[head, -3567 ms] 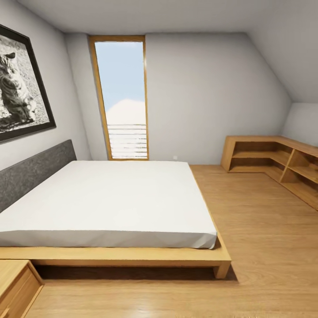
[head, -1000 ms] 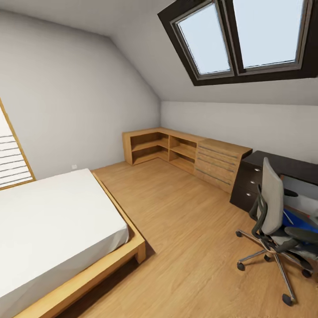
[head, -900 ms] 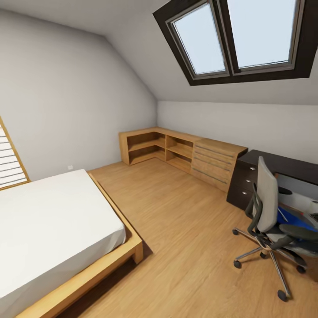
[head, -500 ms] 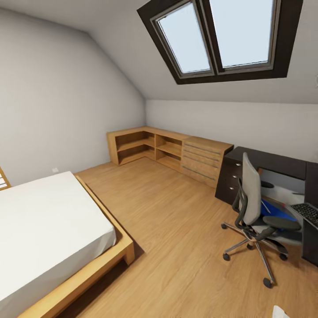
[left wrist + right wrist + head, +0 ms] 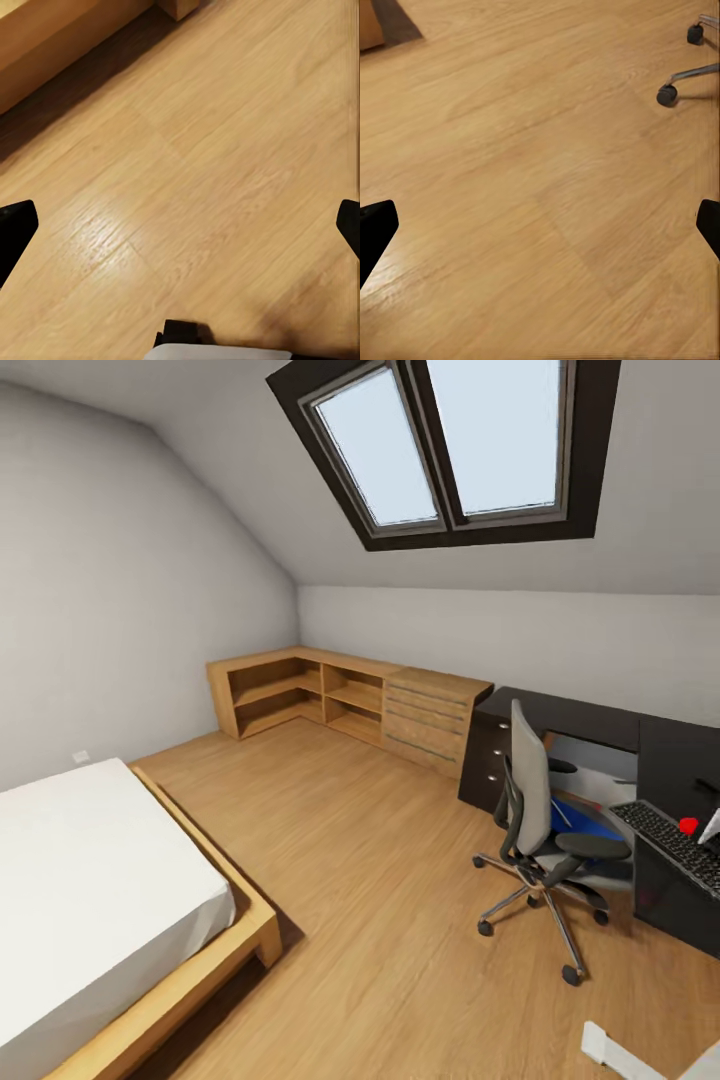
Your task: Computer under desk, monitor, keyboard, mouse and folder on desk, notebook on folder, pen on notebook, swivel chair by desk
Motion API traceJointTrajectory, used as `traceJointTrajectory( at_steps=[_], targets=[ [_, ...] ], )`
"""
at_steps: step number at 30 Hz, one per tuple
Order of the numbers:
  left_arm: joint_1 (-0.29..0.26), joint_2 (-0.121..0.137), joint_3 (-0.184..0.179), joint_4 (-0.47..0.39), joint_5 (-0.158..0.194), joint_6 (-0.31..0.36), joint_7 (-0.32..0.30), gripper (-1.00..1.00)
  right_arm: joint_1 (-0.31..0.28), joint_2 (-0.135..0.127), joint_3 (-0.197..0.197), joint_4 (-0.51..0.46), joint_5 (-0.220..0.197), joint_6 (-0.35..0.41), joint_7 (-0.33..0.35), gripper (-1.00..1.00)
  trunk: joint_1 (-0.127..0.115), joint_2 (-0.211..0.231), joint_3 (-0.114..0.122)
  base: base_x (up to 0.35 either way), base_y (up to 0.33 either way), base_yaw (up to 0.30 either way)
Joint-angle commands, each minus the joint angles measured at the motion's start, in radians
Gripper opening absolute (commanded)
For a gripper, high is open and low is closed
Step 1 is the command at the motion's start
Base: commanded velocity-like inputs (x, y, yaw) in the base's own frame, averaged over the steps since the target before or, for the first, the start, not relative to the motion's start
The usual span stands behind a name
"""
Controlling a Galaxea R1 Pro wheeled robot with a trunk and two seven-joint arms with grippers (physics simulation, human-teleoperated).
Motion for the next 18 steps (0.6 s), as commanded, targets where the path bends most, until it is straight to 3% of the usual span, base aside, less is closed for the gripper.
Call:
traceJointTrajectory(
  at_steps=[1,12,18],
  targets=[
    [0.000,0.000,-0.001,-0.001,0.005,-0.003,0.000,1.00,-0.001,0.000,0.000,0.001,0.005,-0.003,-0.003,1.00,0.000,-0.001,-0.001,0.000,0.000,-0.271],
    [0.000,0.000,-0.001,-0.001,0.005,-0.002,0.000,1.00,-0.001,0.000,0.000,0.001,0.006,-0.004,-0.003,1.00,0.000,-0.001,-0.001,0.004,0.000,-0.292],
    [0.000,0.000,-0.001,-0.001,0.005,-0.002,0.000,1.00,-0.001,0.000,0.000,0.002,0.006,-0.002,-0.003,1.00,0.000,-0.001,-0.001,0.171,0.070,-0.296]
  ],
)
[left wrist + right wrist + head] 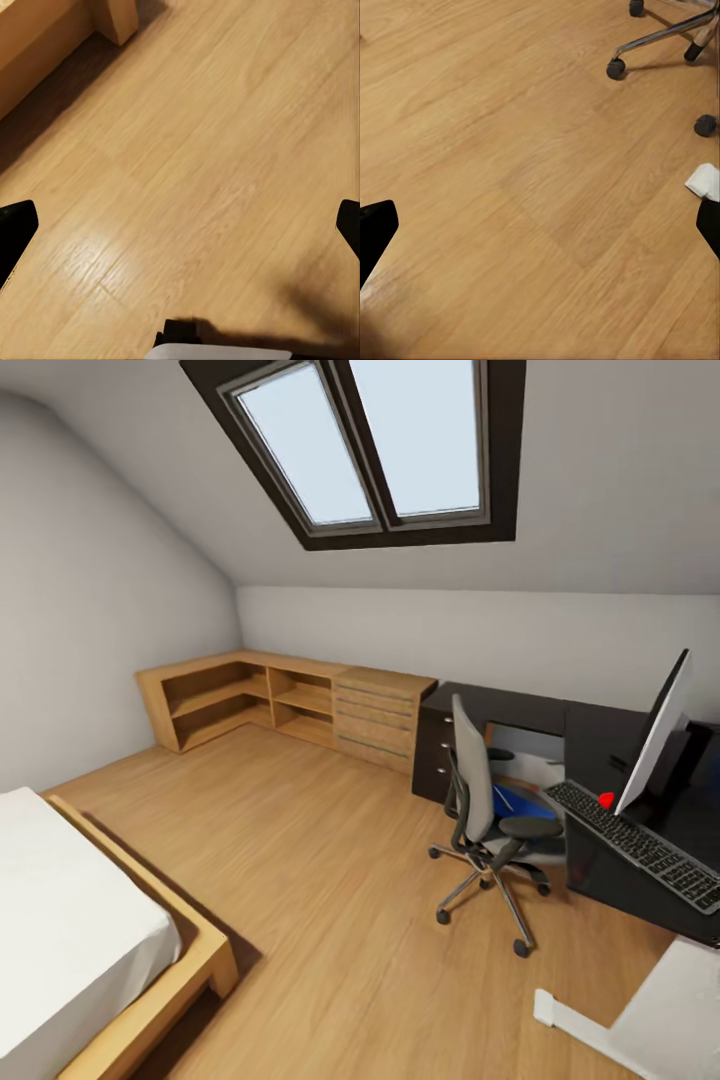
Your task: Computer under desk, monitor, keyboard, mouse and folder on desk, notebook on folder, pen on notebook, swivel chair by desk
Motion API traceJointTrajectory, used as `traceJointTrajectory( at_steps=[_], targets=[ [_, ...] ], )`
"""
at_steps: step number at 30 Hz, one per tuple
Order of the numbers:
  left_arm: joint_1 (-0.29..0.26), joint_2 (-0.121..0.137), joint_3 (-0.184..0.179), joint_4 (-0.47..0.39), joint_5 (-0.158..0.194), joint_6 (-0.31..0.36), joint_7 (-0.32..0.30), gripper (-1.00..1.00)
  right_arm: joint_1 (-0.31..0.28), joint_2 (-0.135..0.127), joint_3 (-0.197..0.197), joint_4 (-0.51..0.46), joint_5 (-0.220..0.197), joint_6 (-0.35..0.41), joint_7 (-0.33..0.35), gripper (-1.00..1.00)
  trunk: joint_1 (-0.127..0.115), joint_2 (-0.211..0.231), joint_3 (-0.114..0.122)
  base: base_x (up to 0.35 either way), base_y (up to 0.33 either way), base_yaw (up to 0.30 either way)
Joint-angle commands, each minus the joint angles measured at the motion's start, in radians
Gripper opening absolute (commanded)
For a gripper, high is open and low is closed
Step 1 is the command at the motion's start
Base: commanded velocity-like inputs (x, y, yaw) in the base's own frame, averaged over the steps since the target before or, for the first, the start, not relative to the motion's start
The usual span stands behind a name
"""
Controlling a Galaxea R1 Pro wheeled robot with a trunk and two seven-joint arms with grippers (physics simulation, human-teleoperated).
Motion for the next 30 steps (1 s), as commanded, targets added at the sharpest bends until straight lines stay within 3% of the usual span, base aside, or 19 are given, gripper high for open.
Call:
traceJointTrajectory(
  at_steps=[1,30],
  targets=[
    [0.000,0.000,-0.002,-0.001,0.005,-0.002,0.000,1.00,-0.001,0.000,0.000,0.001,0.006,-0.003,-0.003,1.00,0.001,-0.001,-0.001,0.276,0.160,-0.289],
    [0.000,0.000,-0.002,-0.001,0.005,0.003,-0.001,1.00,-0.001,0.001,0.000,0.003,0.006,0.001,-0.003,1.00,0.001,-0.001,-0.001,0.276,0.170,-0.277]
  ],
)
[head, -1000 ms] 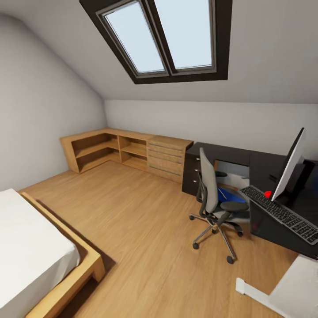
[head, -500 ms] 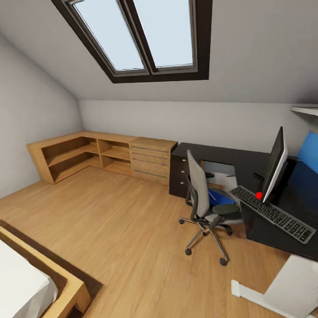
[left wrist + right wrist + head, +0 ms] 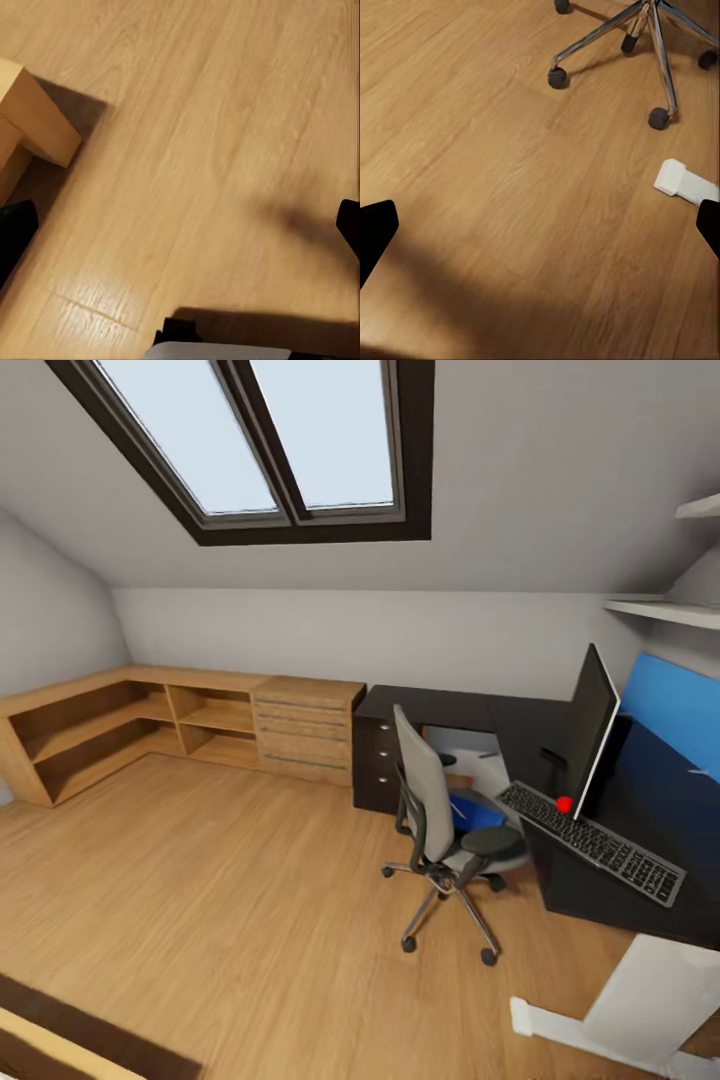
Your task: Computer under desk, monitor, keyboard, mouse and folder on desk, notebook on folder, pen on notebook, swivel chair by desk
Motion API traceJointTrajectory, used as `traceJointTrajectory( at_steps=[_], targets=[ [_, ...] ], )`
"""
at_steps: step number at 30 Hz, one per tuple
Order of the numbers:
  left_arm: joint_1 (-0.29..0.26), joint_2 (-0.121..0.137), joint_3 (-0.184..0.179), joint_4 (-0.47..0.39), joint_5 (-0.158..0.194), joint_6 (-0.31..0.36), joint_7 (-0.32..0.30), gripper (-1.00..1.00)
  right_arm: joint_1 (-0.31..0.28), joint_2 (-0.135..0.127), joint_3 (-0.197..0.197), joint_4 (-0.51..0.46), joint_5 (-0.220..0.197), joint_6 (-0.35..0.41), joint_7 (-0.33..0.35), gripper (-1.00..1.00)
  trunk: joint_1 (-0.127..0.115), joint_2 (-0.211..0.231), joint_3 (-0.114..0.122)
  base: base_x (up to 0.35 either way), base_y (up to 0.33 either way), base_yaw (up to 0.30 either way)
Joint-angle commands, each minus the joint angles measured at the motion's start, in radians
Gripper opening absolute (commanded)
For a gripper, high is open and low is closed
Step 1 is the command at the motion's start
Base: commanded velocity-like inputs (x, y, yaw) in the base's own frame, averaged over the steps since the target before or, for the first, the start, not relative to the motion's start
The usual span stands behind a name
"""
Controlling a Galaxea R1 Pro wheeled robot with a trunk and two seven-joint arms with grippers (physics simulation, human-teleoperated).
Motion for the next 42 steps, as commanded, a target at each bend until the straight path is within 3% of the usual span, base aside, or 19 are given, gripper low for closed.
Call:
traceJointTrajectory(
  at_steps=[1,11,24,32,42],
  targets=[
    [0.000,0.000,-0.001,-0.001,0.005,-0.002,0.000,1.00,-0.001,0.000,0.000,0.001,0.006,-0.003,-0.003,1.00,0.000,-0.001,-0.001,0.033,0.014,-0.276],
    [0.000,0.001,-0.001,-0.001,0.005,-0.005,0.001,1.00,-0.001,0.000,0.000,0.000,0.005,-0.007,-0.004,1.00,0.000,-0.001,-0.001,0.004,0.017,-0.276],
    [0.000,0.001,-0.001,-0.001,0.005,-0.004,0.001,1.00,-0.001,0.000,0.000,0.000,0.004,-0.004,-0.005,1.00,0.000,-0.001,-0.001,0.000,0.280,-0.276],
    [0.000,-0.003,-0.001,-0.003,0.009,-0.014,0.002,1.00,-0.001,0.000,0.000,0.001,0.004,-0.005,-0.004,1.00,0.000,-0.001,-0.001,0.000,0.072,-0.181],
    [0.000,-0.011,-0.001,-0.014,0.025,-0.006,0.007,1.00,-0.001,0.001,-0.002,0.000,0.001,-0.004,-0.005,1.00,0.038,-0.071,-0.032,0.000,0.002,-0.009]
  ],
)
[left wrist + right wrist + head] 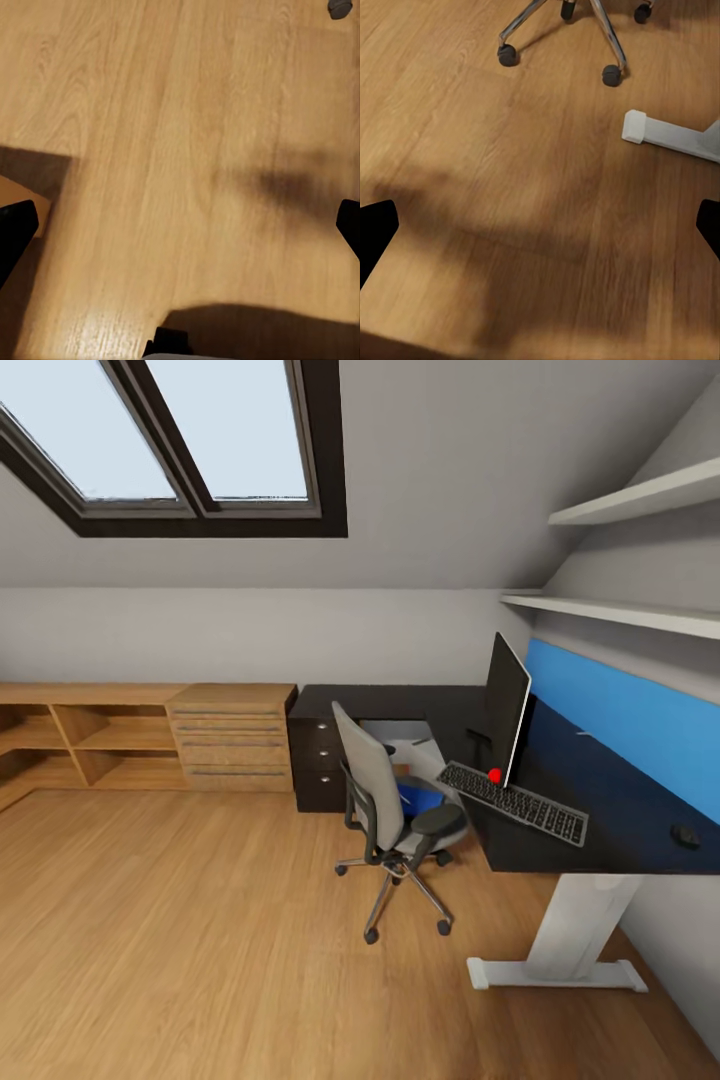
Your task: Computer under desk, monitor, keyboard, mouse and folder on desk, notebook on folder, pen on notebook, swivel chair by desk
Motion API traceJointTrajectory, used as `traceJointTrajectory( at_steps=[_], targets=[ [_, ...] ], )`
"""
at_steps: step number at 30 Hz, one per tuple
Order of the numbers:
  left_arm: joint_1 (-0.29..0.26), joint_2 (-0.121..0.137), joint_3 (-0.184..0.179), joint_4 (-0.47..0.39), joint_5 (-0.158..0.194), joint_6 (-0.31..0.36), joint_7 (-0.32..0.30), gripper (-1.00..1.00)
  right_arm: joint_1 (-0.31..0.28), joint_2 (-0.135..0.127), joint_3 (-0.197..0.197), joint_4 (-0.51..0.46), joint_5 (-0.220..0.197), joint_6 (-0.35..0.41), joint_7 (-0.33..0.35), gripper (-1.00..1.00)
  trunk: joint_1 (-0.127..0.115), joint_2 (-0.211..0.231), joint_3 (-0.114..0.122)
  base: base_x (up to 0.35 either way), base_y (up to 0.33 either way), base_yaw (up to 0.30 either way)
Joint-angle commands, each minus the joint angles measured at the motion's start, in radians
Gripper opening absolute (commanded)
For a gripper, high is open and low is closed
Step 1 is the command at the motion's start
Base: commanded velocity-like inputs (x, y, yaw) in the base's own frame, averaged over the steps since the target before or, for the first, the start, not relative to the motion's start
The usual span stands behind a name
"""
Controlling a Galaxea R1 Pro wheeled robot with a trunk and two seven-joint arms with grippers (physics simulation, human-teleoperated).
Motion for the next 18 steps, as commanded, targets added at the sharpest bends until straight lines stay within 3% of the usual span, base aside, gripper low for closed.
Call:
traceJointTrajectory(
  at_steps=[1,14,15,18],
  targets=[
    [0.000,0.000,0.000,-0.001,0.002,-0.001,0.001,1.00,-0.001,0.001,0.000,0.001,0.006,-0.002,-0.003,1.00,0.004,-0.008,-0.004,0.000,0.000,0.000],
    [0.000,0.001,0.000,-0.001,0.007,0.000,0.002,1.00,-0.001,0.002,0.000,0.002,0.009,0.003,-0.003,1.00,0.054,-0.099,-0.045,0.000,0.000,0.000],
    [0.000,0.001,0.000,-0.001,0.016,0.000,0.002,1.00,-0.001,0.002,0.000,0.002,0.008,0.003,-0.003,1.00,0.058,-0.106,-0.048,0.000,0.000,0.000],
    [0.000,0.003,0.000,-0.003,0.094,0.000,0.002,1.00,-0.001,0.003,-0.004,0.002,0.002,0.003,-0.006,1.00,0.069,-0.127,-0.057,0.000,0.000,0.000]
  ],
)
